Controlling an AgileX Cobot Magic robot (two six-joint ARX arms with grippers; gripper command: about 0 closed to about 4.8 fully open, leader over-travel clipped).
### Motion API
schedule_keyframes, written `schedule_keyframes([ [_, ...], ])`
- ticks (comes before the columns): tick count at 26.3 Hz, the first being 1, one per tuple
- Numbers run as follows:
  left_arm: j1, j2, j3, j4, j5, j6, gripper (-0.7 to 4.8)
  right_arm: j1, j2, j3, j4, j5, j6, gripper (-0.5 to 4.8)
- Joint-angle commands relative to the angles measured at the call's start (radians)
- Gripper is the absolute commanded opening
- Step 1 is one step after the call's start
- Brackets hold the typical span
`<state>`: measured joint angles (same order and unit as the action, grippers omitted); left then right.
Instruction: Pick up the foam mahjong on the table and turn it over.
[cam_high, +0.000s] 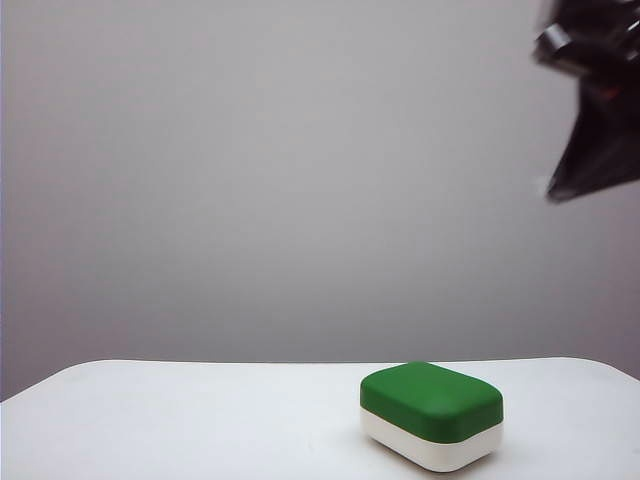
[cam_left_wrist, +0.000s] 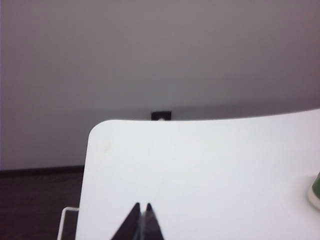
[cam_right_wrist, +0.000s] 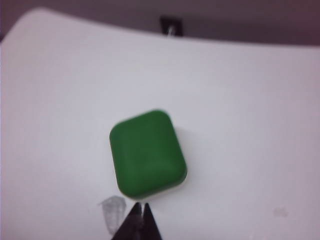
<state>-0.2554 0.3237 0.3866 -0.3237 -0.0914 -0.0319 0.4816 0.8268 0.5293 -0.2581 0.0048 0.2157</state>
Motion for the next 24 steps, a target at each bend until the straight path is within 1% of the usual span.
schedule_keyframes([
  [1, 0.002, -0.056, -0.047, 0.065, -0.003, -0.013, -0.05, -0.018, -0.104, -0.053, 0.047, 0.023, 0.002, -0.05],
  [3, 0.002, -0.119, -0.087, 0.090, -0.003, -0.032, -0.05, -0.048, -0.204, -0.112, 0.061, 0.040, 0.007, -0.05],
  [5, 0.001, -0.158, -0.111, 0.108, -0.002, -0.032, -0.05, -0.082, -0.267, -0.153, 0.064, 0.047, 0.025, -0.05],
  [9, 0.002, -0.214, -0.149, 0.125, -0.011, -0.049, -0.05, -0.154, -0.385, -0.241, 0.111, 0.038, 0.053, -0.05],
  [11, 0.002, -0.243, -0.183, 0.141, -0.024, -0.058, -0.05, -0.200, -0.479, -0.310, 0.164, 0.015, 0.074, -0.05],
  [13, 0.002, -0.264, -0.211, 0.154, -0.017, -0.058, -0.05, -0.222, -0.539, -0.352, 0.187, 0.008, 0.077, -0.05],
  [18, 0.002, -0.326, -0.287, 0.195, 0.039, -0.061, -0.05, -0.235, -0.645, -0.439, 0.235, 0.008, 0.080, -0.05],
  [20, 0.002, -0.323, -0.315, 0.219, 0.048, -0.080, -0.05, -0.235, -0.695, -0.487, 0.253, 0.011, 0.078, -0.05],
  [22, 0.003, -0.323, -0.323, 0.221, 0.048, -0.080, -0.05, -0.234, -0.729, -0.523, 0.273, 0.012, 0.072, -0.05],
  [24, 0.003, -0.323, -0.330, 0.222, 0.047, -0.072, -0.05, -0.238, -0.763, -0.528, 0.230, 0.020, 0.045, -0.05],
])
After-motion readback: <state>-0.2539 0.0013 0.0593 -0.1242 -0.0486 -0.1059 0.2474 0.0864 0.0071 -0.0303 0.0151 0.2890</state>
